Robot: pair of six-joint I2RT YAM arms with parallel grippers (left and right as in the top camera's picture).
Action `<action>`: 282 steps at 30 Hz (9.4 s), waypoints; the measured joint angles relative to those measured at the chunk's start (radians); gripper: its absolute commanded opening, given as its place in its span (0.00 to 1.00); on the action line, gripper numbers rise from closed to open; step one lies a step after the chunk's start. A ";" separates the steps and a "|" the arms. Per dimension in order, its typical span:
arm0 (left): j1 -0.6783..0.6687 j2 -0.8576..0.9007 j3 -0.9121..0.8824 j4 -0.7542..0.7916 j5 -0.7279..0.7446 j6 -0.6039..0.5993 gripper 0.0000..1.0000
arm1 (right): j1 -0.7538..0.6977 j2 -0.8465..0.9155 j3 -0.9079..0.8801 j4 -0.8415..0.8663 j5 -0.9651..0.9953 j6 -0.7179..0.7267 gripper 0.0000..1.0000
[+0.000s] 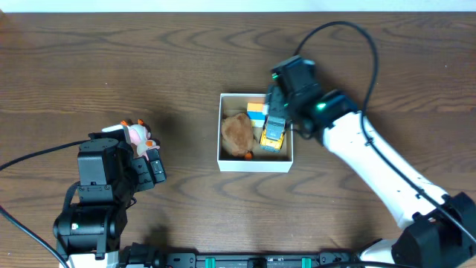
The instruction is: Pack container
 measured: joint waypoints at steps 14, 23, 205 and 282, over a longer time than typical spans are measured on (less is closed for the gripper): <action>0.002 0.187 0.179 -0.028 -0.024 -0.136 0.98 | -0.623 -0.216 -0.001 -0.397 -0.052 -0.258 0.99; 0.065 0.620 0.293 -0.003 -0.001 -0.237 0.98 | -0.682 -0.176 -0.002 -0.435 -0.092 -0.377 0.99; -0.225 0.472 0.484 -0.199 -0.171 -0.093 0.98 | -0.682 -0.174 -0.002 -0.449 -0.099 -0.394 0.99; 0.479 1.052 0.203 0.166 0.047 -0.130 0.56 | -0.682 -0.174 -0.002 -0.464 -0.099 -0.420 0.99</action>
